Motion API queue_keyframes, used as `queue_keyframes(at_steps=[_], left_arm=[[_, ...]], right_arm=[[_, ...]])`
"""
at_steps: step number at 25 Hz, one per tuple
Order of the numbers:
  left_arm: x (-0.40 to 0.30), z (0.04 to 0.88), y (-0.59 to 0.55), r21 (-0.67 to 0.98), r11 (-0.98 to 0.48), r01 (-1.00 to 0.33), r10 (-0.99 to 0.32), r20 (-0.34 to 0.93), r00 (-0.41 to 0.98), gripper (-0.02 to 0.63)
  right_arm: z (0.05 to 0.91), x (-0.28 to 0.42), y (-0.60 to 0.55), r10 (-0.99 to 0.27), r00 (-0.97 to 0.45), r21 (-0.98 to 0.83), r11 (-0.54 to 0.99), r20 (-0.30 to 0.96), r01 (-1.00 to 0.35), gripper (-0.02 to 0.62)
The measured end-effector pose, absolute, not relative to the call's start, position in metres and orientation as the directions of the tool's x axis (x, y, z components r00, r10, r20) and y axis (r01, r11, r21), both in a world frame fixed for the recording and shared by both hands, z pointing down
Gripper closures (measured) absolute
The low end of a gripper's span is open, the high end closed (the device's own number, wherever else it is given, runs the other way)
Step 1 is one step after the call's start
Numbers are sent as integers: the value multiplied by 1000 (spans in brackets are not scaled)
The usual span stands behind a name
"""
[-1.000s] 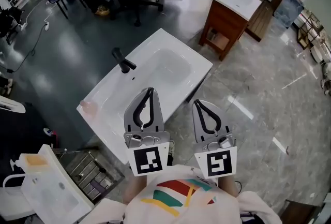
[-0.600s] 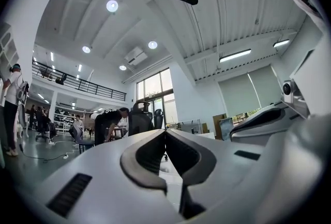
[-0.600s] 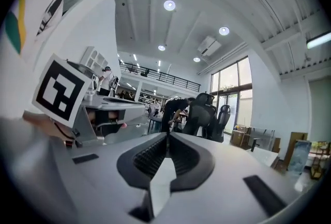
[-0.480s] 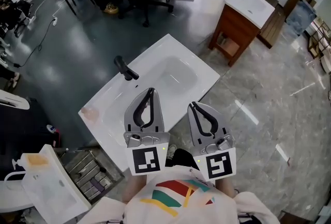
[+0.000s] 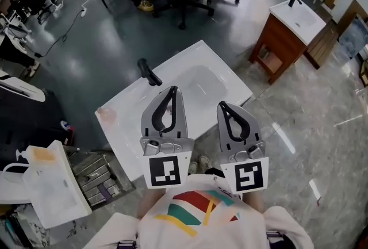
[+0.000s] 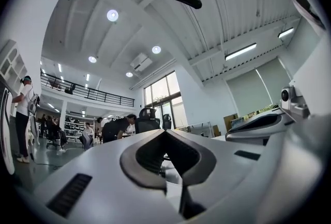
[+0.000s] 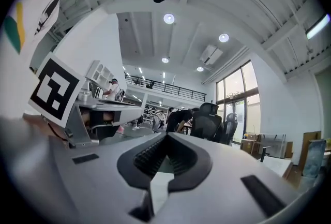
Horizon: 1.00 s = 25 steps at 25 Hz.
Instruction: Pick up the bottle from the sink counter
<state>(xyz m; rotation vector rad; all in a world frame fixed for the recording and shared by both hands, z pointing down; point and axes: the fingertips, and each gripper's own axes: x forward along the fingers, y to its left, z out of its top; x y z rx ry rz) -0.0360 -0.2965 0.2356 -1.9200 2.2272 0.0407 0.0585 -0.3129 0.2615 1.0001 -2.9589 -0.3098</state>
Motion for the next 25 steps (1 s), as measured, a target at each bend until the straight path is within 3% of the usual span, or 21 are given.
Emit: queue_keyframes(at_steps=[16, 25], left_arm=[[-45, 224, -307, -151, 211, -966, -964, -198, -180, 588], [-62, 224, -292, -157, 293, -943, -947, -183, -264, 588]], right_arm=[[247, 63, -347, -631, -764, 130, 753, -136, -645, 583], [236, 34, -333, -533, -831, 114, 826, -162, -552, 583]])
